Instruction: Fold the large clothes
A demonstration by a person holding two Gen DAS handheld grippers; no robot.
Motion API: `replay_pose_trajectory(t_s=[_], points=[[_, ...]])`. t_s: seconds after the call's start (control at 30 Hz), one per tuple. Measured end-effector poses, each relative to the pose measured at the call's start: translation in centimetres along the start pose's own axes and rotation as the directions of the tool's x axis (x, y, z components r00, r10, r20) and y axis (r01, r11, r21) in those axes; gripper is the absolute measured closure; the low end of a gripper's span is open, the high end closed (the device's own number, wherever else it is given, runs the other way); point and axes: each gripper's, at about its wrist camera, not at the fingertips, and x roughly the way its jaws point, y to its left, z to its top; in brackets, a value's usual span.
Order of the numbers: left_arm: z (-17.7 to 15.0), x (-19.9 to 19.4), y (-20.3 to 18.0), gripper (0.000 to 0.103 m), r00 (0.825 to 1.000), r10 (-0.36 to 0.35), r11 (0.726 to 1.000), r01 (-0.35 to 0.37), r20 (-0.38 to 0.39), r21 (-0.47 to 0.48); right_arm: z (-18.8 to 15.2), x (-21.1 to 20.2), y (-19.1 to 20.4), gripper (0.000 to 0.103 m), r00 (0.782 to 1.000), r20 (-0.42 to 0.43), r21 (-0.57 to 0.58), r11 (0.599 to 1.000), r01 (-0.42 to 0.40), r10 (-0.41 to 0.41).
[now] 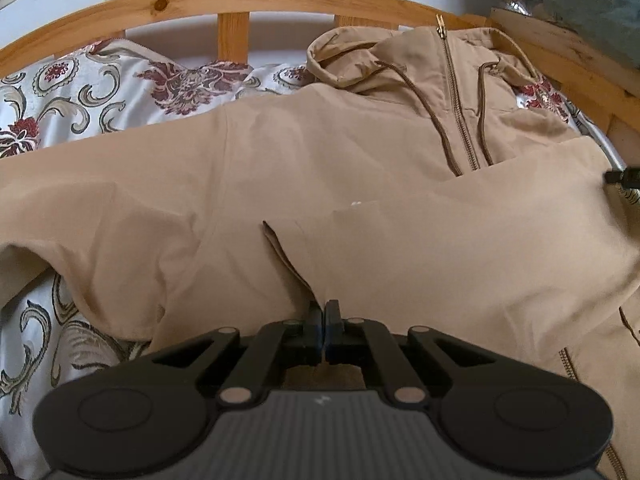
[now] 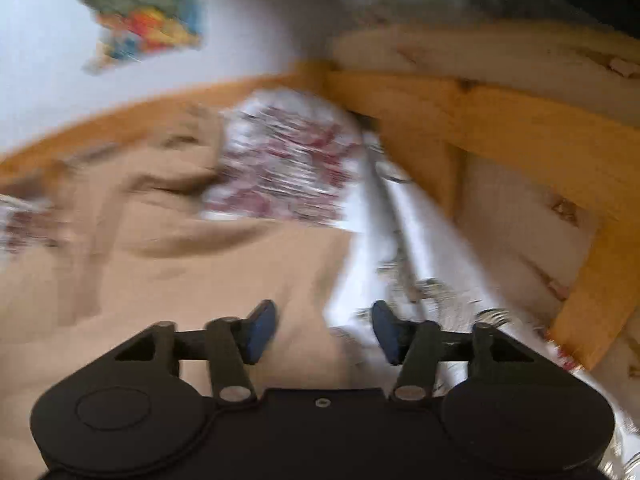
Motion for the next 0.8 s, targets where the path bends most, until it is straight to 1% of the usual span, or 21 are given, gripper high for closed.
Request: replay_pose_trajectory(t_s=[0.07,0.13,0.2,0.23,0.27,0.3,0.33,0.37,0.4,0.47,0.5,0.53,0.6,0.63,0.67,0.7,0.77,0.8], points=[[-0.1,0.3,-0.3,0.102,1.000,0.003,1.000,-0.003,-0.001,0.015,-1.1,1.6,0.3,0.058,0.997,-0.016,-0.068,0.995,0.070,-0.071],[-0.1,0.2,-0.3,0.102,1.000,-0.001,1.000,0.001,0.001,0.011,-1.4,2.0,-0.1,0.064,0.997,-0.027,-0.061,0.996,0.072,-0.073],[0.1,-0.3,0.1,0.098,1.000,-0.022,0.999,0.021,-0.008,-0.027,-1.0,0.1,-0.4,0.066,0.998,0.010,-0.036,0.997,0.061,-0.061],[0.1,-0.7,0.3,0.093,0.999,-0.034,0.999,0.033,-0.010,-0.039,-1.0,-1.3,-0.2,0.065,0.998,0.026,-0.045,0.998,0.053,-0.052],[0.1,-1.2,0.4,0.083,0.999,-0.047,0.998,0.047,-0.006,-0.042,-1.1,-3.1,-0.1,0.064,0.999,0.044,-0.066,0.997,0.035,-0.032],[-0.1,-1.8,0.4,0.076,0.998,-0.055,0.998,0.055,0.009,-0.032,-1.6,-4.4,0.2,0.054,0.998,0.054,-0.094,0.995,0.019,-0.013],[-0.3,-2.2,0.2,0.061,0.998,-0.052,0.998,0.052,0.019,-0.016,-2.3,-5.9,0.6,0.044,0.998,0.062,-0.130,0.992,-0.003,0.011],[-0.7,-2.4,-0.1,0.058,0.999,-0.036,0.999,0.036,0.023,0.002,-3.4,-7.0,1.3,0.042,0.998,0.067,-0.173,0.985,-0.010,0.022],[-0.9,-2.3,-0.4,0.058,1.000,-0.018,1.000,0.018,0.017,0.016,-4.5,-7.4,2.0,0.040,0.998,0.057,-0.220,0.975,0.009,0.004],[-1.5,-1.6,-0.9,0.059,1.000,0.005,0.999,-0.005,0.001,0.036,-6.7,-6.9,2.8,0.040,0.998,0.041,-0.297,0.953,0.059,-0.049],[-1.8,-1.5,-1.1,0.059,1.000,0.014,0.999,-0.015,0.012,0.041,-7.6,-6.4,2.8,0.037,0.997,0.056,-0.304,0.950,0.068,-0.053],[-1.9,-1.4,-1.3,0.059,0.999,0.023,0.998,-0.024,0.024,0.051,-8.1,-6.0,2.6,0.031,0.995,0.071,-0.299,0.951,0.085,-0.067],[-1.8,-1.4,-1.4,0.057,0.999,0.030,0.997,-0.032,0.028,0.065,-8.1,-5.9,2.1,0.027,0.994,0.070,-0.225,0.970,0.093,-0.079],[-1.6,-1.7,-1.3,0.051,0.999,0.030,0.998,-0.032,0.025,0.052,-7.9,-6.0,1.8,0.027,0.995,0.070,-0.200,0.976,0.090,-0.078],[-1.5,-2.0,-1.0,0.042,0.999,0.028,0.999,-0.029,0.024,0.033,-7.7,-6.3,1.7,0.027,0.995,0.070,-0.173,0.981,0.086,-0.075],[-1.4,-2.5,-0.5,0.038,0.999,0.022,1.000,-0.022,0.029,0.008,-7.7,-6.8,1.8,0.026,0.995,0.075,-0.158,0.984,0.081,-0.070],[-1.6,-4.3,0.4,0.024,0.998,0.017,0.999,-0.015,0.063,-0.037,-7.7,-8.4,2.7,0.018,0.991,0.121,-0.151,0.985,0.080,-0.061],[-1.7,-5.5,0.9,0.021,0.996,0.032,0.998,-0.028,0.084,-0.051,-7.8,-9.3,3.4,0.008,0.986,0.158,-0.158,0.984,0.079,-0.053]])
